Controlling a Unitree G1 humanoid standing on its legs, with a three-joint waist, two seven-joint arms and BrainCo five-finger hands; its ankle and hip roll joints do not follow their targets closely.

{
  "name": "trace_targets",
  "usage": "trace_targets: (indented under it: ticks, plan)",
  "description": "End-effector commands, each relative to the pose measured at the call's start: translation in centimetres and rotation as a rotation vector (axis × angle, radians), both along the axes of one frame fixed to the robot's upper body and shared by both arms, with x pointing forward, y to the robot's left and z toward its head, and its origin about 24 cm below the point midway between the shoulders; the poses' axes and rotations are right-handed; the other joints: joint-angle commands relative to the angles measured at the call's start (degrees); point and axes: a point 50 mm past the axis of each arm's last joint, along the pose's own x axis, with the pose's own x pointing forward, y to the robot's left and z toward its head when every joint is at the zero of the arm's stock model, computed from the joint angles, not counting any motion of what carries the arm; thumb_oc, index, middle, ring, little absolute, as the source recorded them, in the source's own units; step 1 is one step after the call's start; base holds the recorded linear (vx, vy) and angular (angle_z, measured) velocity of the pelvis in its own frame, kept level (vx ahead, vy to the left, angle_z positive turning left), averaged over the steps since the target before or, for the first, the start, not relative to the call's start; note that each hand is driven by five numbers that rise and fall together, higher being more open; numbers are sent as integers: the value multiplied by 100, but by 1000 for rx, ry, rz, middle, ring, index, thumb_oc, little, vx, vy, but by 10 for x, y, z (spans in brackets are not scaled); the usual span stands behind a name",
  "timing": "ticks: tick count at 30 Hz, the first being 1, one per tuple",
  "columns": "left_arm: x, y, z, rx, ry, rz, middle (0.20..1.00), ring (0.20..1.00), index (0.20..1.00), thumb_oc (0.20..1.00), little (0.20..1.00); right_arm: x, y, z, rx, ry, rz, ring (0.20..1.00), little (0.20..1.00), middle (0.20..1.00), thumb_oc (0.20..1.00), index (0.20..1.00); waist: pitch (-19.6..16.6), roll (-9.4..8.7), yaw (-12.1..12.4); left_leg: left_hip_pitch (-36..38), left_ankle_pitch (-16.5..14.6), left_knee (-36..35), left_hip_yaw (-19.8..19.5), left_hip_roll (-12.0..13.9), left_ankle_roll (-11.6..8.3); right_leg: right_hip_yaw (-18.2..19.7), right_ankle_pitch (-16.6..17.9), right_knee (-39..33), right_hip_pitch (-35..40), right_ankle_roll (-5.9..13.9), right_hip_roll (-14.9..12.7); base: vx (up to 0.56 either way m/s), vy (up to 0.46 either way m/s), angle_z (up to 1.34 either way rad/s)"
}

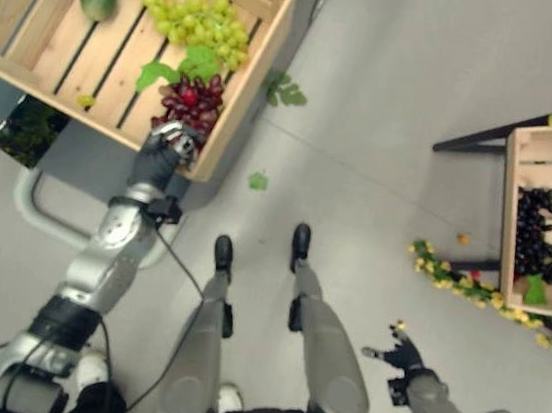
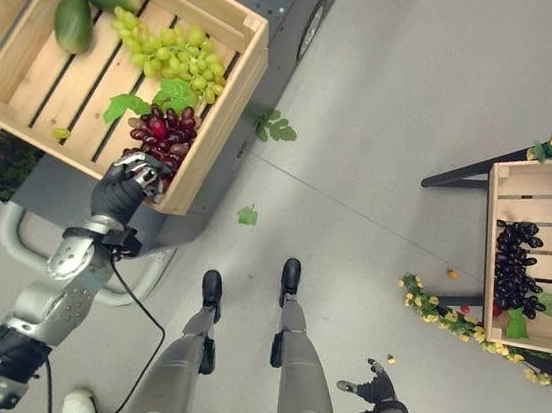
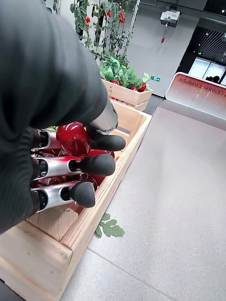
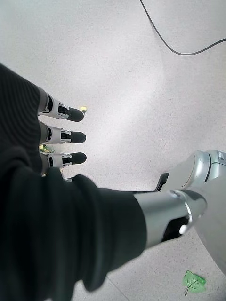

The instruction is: Pick up the fruits from the basket on one side to the basket on the other side

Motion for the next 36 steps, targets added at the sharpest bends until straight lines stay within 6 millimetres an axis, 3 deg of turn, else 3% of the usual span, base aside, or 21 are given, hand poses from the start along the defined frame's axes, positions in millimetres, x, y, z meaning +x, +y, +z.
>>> trace_targets:
  ticks: [1,13,28,36]
  plan:
    - [-13,-7,42,-26,-227,-59,200,200,200,200,200,-20,-13,-3,-27,31,-9,1000,1000,1000,1000,1000,-8,53,-24,-588,240,43,-291,-202,201,147,-145,566,-468,393,122,0,0,0]
    - [-27,4,69,-79,-343,-73,200,200,200,200,200,-23,-18,-5,-41,56,-9,1000,1000,1000,1000,1000,-8,149,14,-455,234,24,-289,-215,196,132,-153,560,-346,392,120,0,0,0]
    - [-26,20,107,-17,-438,-84,200,200,200,200,200,-24,-21,-7,-55,104,-1,1000,1000,1000,1000,1000,-160,303,67,-55,226,-79,-287,-185,183,130,-255,498,61,392,138,1,-1,1]
    - [-25,25,113,18,-446,-74,200,200,200,200,200,-27,-21,-9,-51,119,-4,1000,1000,1000,1000,1000,-249,327,94,31,249,-159,-277,-167,172,89,-277,448,150,402,151,3,-1,1]
